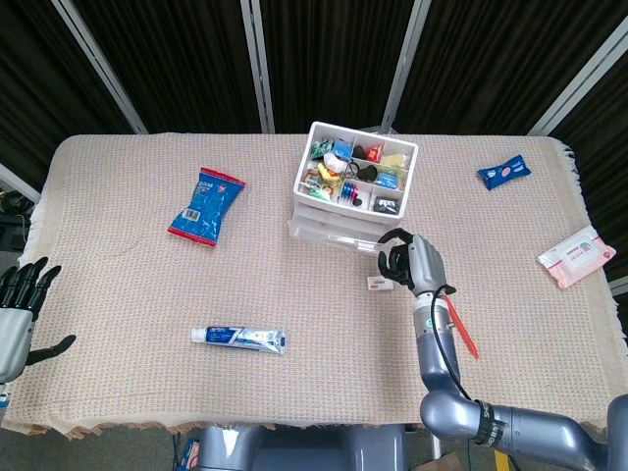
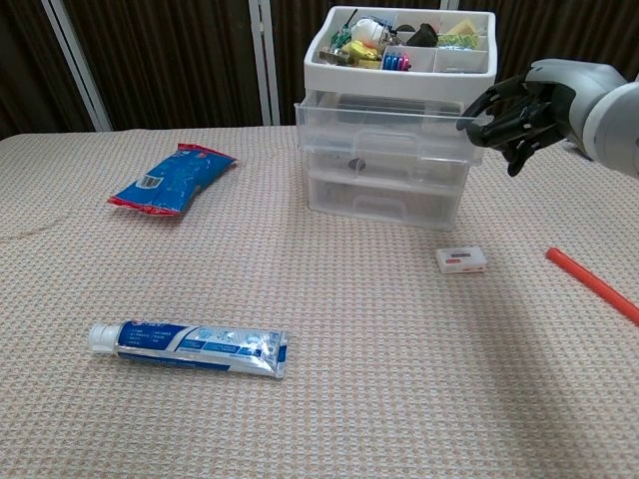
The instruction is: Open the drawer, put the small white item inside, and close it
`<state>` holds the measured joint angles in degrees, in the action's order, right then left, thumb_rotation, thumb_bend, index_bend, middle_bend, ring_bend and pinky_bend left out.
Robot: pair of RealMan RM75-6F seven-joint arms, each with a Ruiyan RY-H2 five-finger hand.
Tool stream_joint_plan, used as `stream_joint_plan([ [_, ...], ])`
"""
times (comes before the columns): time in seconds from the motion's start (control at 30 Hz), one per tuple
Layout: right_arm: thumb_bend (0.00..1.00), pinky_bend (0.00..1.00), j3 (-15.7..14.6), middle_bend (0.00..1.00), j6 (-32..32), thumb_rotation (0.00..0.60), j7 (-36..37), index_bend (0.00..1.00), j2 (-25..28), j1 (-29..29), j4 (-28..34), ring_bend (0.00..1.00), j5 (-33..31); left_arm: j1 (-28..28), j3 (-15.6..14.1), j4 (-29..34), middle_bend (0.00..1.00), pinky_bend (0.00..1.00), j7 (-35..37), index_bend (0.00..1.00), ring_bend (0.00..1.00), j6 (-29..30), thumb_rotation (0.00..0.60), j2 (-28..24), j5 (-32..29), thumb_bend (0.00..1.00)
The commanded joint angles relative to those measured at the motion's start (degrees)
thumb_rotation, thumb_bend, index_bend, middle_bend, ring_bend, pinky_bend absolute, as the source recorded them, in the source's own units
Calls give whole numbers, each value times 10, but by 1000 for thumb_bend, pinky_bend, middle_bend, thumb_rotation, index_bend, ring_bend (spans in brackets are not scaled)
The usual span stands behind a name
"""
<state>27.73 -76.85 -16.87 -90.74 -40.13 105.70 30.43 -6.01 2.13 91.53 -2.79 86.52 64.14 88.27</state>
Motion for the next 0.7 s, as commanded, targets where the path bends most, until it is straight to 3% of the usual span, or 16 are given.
stream_joint_plan([
  [0.03, 436, 611, -3, 723, -1, 600, -1, 468, 2, 2, 5, 727, 3, 0, 0, 0, 0, 0, 0, 77, 0, 0, 600, 0, 0, 132],
  [0.7, 436, 611, -52, 723, -23, 600, 19, 468, 33, 54, 95, 726, 58, 1, 0, -3, 0, 0, -4, 85, 0, 7, 600, 4, 5, 133],
])
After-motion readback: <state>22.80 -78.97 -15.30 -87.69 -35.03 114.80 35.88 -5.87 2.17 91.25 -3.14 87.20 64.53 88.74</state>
